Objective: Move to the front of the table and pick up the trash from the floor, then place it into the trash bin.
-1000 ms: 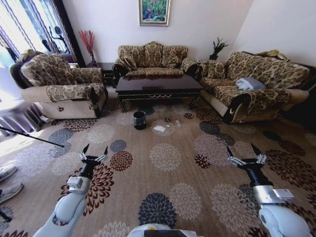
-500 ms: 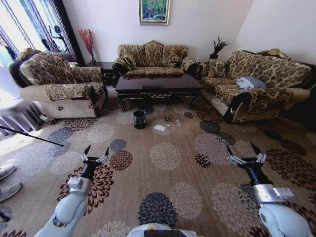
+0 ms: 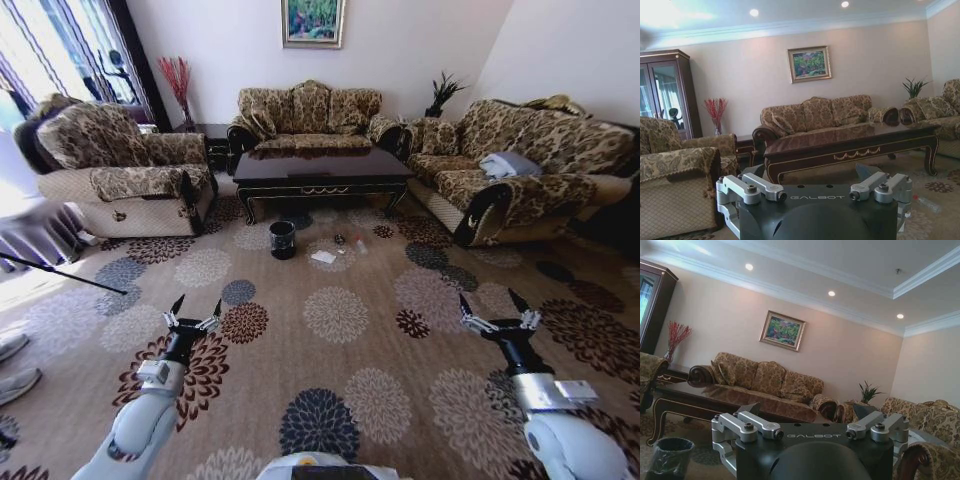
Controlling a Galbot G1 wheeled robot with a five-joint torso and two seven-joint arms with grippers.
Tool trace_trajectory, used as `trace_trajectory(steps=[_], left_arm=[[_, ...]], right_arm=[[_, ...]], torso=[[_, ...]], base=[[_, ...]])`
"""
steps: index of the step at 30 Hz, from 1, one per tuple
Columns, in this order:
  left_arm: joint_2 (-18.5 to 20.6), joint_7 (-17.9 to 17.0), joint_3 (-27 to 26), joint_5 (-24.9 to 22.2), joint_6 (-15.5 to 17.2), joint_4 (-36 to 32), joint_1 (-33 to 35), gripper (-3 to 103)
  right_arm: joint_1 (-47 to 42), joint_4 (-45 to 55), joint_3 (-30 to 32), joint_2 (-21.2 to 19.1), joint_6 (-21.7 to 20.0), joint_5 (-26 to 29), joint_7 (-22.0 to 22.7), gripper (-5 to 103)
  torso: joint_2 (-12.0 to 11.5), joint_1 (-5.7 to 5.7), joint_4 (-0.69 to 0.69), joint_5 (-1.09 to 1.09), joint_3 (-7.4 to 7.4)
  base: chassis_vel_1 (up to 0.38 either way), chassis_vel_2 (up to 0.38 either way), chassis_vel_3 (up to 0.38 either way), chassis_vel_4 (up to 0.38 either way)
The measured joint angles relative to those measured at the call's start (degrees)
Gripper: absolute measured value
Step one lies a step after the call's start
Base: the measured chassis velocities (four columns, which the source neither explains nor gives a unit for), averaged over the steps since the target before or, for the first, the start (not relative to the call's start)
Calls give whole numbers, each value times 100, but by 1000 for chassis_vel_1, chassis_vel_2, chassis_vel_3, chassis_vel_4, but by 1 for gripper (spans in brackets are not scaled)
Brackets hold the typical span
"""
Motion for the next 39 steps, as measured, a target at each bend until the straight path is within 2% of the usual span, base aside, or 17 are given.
trace_trajectory(steps=[18, 33, 39], left_arm=[[7, 14, 27, -6, 18, 50, -34, 100], [-55, -14, 37, 3, 103, -13, -11, 100], [-79, 19, 74, 19, 103, 80, -44, 100]], right_arm=[[-29, 25, -4, 44, 9, -3, -29, 100], [-6, 85, -55, 25, -20, -11, -34, 100], [-1, 79, -55, -10, -46, -9, -29, 100]], torso=[[-509, -229, 0, 0, -281], [-845, -374, 0, 0, -472], [-1050, -458, 0, 0, -593]], base=[[0, 0, 0, 0], [0, 0, 0, 0], [0, 0, 0, 0]])
